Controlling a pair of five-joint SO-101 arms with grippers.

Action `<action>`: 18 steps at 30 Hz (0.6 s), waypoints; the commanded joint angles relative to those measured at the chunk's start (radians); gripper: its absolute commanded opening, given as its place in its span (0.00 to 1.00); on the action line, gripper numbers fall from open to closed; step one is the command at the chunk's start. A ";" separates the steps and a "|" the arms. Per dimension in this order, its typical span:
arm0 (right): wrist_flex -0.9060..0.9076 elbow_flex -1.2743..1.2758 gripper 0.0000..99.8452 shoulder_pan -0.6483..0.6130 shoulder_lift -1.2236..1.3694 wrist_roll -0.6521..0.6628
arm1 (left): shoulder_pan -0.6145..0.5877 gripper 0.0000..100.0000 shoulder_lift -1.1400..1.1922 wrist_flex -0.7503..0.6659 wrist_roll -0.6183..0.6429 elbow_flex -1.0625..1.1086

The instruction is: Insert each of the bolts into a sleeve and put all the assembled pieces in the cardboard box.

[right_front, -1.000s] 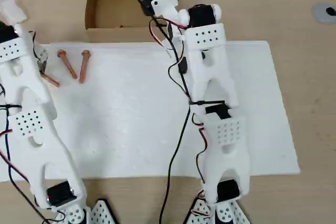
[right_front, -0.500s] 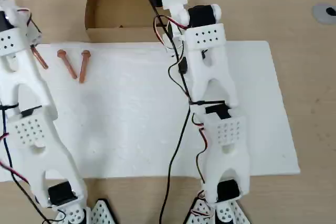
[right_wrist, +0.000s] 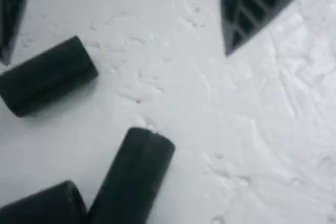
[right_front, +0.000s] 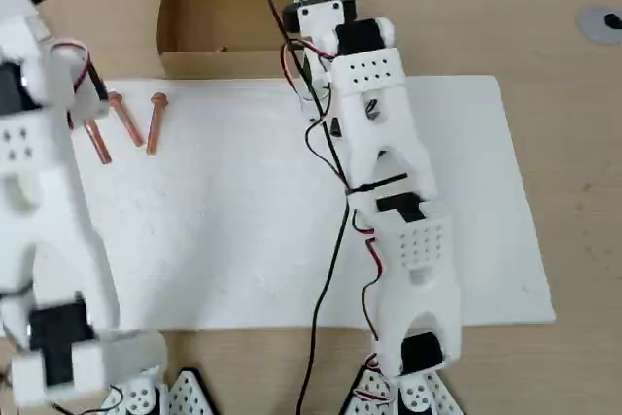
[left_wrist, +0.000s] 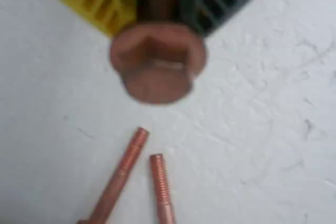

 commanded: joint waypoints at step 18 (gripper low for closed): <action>-0.190 0.139 0.17 -0.016 -0.073 -0.005 | 0.015 0.01 -0.826 -0.434 -0.008 0.905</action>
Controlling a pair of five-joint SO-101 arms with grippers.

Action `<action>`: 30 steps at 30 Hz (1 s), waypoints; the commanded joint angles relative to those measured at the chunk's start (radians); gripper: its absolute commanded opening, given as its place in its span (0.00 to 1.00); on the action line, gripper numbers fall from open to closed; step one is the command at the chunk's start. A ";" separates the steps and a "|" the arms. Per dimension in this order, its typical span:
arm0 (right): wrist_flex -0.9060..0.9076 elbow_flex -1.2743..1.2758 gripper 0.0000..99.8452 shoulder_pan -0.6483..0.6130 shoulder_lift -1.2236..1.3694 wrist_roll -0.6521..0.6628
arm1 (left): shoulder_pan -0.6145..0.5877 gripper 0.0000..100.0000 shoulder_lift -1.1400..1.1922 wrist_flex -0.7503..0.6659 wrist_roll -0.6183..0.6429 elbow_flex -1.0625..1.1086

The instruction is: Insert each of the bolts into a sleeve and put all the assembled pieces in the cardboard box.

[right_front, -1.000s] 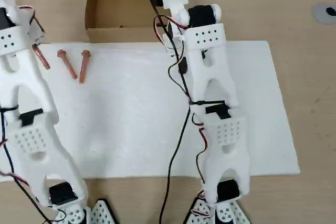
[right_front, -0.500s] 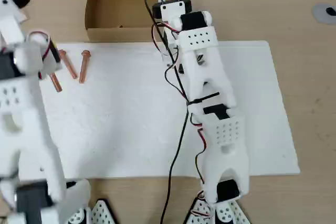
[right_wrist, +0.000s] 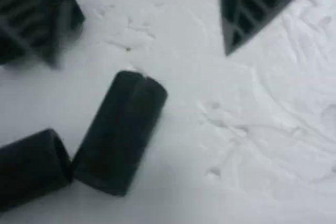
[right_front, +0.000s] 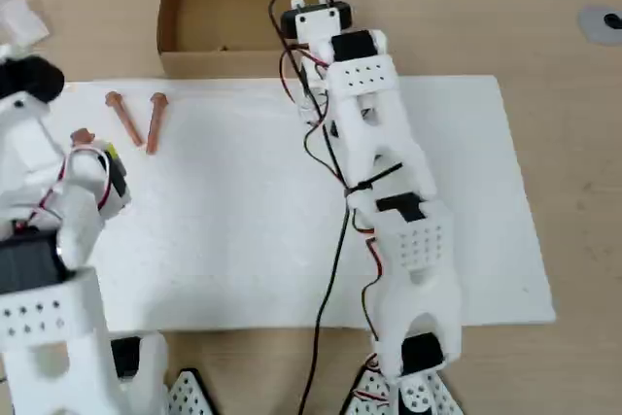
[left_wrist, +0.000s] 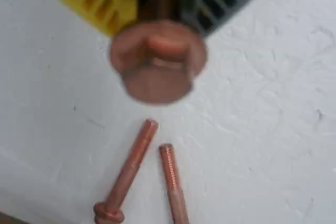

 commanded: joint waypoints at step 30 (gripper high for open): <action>-0.028 -0.012 0.17 0.027 0.041 0.063 | 0.006 0.01 -0.076 -0.026 -0.008 0.021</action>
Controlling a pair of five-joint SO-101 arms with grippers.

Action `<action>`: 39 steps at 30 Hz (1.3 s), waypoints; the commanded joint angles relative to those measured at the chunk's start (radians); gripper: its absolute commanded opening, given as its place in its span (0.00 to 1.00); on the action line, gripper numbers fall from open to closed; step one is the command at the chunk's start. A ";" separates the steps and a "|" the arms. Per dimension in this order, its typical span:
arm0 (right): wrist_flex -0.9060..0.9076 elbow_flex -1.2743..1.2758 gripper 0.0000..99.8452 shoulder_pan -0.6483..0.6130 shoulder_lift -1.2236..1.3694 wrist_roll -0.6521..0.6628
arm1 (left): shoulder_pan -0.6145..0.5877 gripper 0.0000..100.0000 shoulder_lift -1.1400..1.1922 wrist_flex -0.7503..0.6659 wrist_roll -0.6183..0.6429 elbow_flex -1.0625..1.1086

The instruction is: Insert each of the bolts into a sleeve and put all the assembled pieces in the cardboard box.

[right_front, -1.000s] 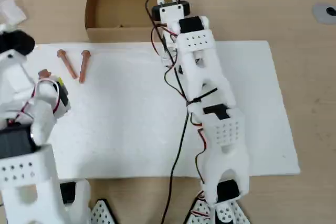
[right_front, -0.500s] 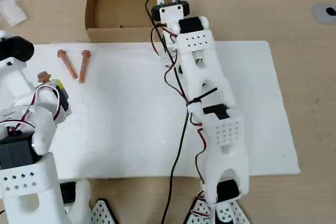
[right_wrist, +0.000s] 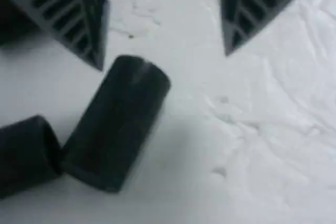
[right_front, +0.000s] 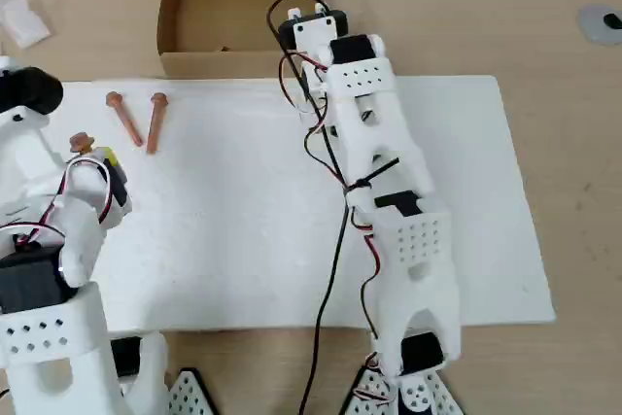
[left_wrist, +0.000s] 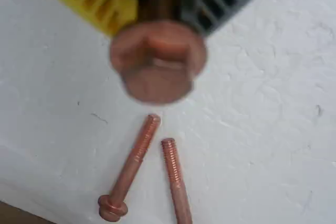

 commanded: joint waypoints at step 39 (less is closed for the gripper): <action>-0.044 -0.154 0.17 0.019 0.085 0.063 | 0.006 0.01 -0.024 -0.020 -0.006 -0.005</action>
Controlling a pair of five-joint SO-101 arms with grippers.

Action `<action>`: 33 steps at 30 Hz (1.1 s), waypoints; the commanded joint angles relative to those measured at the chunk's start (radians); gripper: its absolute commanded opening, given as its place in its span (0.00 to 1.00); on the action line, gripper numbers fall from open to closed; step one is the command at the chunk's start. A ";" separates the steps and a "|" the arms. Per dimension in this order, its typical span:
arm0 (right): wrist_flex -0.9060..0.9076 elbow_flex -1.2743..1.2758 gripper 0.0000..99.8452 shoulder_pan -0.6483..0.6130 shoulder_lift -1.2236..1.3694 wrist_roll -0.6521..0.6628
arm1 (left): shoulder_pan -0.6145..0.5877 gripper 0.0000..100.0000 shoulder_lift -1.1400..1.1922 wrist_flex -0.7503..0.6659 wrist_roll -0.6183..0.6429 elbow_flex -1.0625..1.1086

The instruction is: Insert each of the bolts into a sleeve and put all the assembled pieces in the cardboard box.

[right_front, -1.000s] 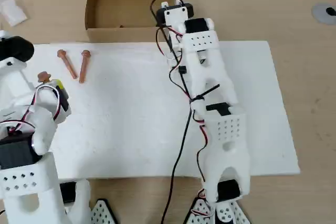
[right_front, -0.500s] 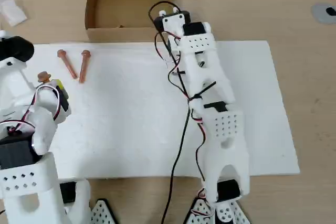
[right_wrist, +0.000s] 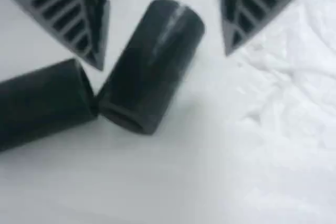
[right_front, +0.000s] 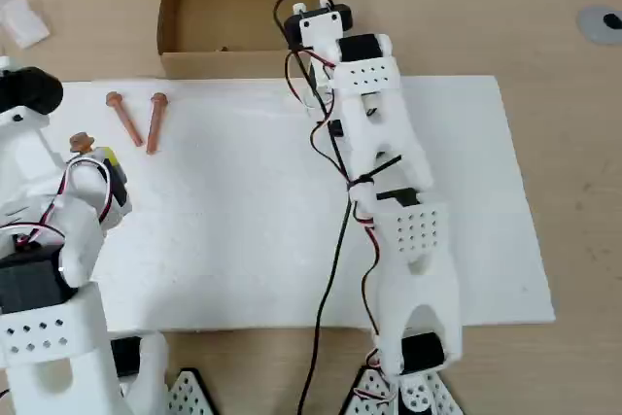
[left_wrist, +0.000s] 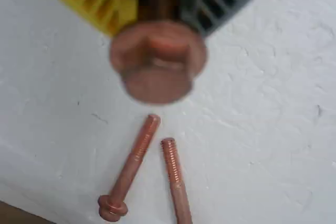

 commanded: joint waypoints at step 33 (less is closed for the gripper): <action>-0.017 -0.050 0.16 -0.015 0.073 0.008 | 0.005 0.01 -0.028 -0.018 -0.008 -0.003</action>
